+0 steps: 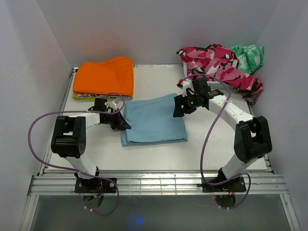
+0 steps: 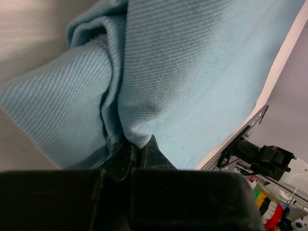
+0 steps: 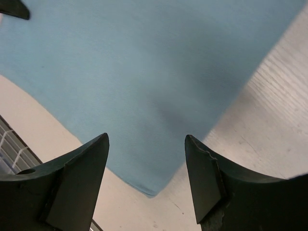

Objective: Fold and stack the trousers
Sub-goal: Fold the trousers

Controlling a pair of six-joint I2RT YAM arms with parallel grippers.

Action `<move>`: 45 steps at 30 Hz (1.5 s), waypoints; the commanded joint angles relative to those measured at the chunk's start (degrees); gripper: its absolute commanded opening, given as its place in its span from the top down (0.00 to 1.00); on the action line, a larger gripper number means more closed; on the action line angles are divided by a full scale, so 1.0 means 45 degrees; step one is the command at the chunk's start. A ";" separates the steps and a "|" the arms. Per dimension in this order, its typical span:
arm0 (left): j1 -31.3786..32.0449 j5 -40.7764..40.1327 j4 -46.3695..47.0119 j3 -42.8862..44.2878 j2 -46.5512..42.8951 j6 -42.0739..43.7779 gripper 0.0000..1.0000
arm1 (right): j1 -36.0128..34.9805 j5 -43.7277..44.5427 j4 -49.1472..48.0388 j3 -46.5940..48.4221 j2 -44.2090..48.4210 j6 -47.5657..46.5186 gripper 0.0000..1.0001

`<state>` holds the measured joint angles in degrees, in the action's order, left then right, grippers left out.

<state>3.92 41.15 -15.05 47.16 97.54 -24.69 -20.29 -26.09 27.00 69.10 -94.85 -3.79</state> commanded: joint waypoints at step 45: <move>-0.0345 0.0096 0.1606 -0.1575 -0.0622 -0.0822 0.45 | -0.7951 0.6519 -0.0005 0.7084 -0.6227 0.3343 0.62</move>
<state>1.41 42.85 -10.76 39.70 93.23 -27.33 -55.64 0.89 27.05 99.59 -122.87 11.40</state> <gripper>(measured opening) 0.556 0.418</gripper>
